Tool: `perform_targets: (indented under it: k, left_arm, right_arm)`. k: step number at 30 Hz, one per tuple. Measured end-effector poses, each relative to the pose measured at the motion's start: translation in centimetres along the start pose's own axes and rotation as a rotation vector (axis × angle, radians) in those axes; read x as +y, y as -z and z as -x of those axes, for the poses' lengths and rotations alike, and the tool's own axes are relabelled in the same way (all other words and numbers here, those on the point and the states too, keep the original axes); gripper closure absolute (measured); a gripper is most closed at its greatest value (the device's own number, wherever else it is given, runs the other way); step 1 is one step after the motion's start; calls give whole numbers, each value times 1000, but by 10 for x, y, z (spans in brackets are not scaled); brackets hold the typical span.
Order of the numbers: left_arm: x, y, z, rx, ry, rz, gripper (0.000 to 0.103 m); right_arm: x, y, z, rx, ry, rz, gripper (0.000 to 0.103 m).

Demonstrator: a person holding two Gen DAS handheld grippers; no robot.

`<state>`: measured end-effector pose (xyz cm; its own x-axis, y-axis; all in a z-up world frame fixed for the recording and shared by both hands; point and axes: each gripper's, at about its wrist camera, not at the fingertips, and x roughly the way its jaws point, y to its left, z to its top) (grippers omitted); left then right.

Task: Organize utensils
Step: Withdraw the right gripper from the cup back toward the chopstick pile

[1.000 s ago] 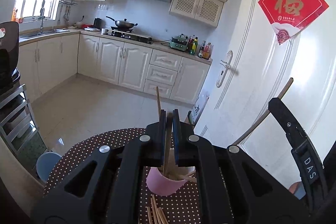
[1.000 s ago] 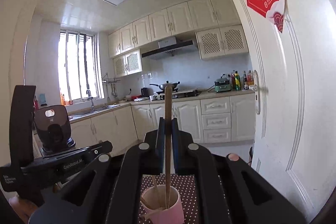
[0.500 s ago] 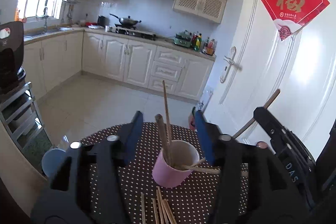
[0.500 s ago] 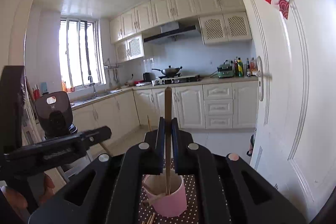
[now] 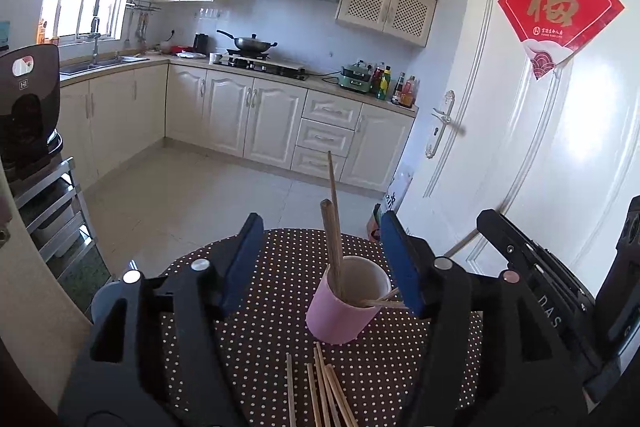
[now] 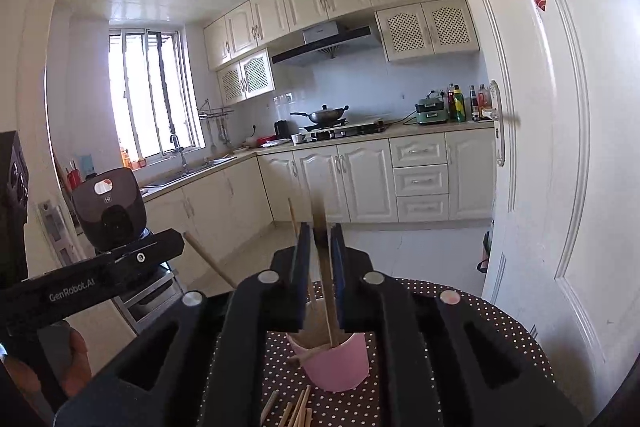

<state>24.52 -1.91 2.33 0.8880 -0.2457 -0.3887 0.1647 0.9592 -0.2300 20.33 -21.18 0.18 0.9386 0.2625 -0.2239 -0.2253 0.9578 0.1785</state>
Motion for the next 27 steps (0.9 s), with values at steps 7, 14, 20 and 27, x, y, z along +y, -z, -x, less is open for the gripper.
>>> perform_targets:
  k: [7, 14, 20, 27]
  left_arm:
    - [8, 2, 20, -8, -13, 4, 39]
    - [15, 12, 42, -6, -20, -2, 37]
    - [18, 27, 58, 28, -27, -23, 36]
    - [23, 52, 59, 118, -17, -46, 36]
  right_arm:
    - [4, -5, 19, -23, -1, -9, 79]
    - [13, -3, 41, -17, -17, 6, 79]
    - [21, 12, 55, 14, -29, 26, 78]
    - [26, 42, 60, 83, -45, 36, 78]
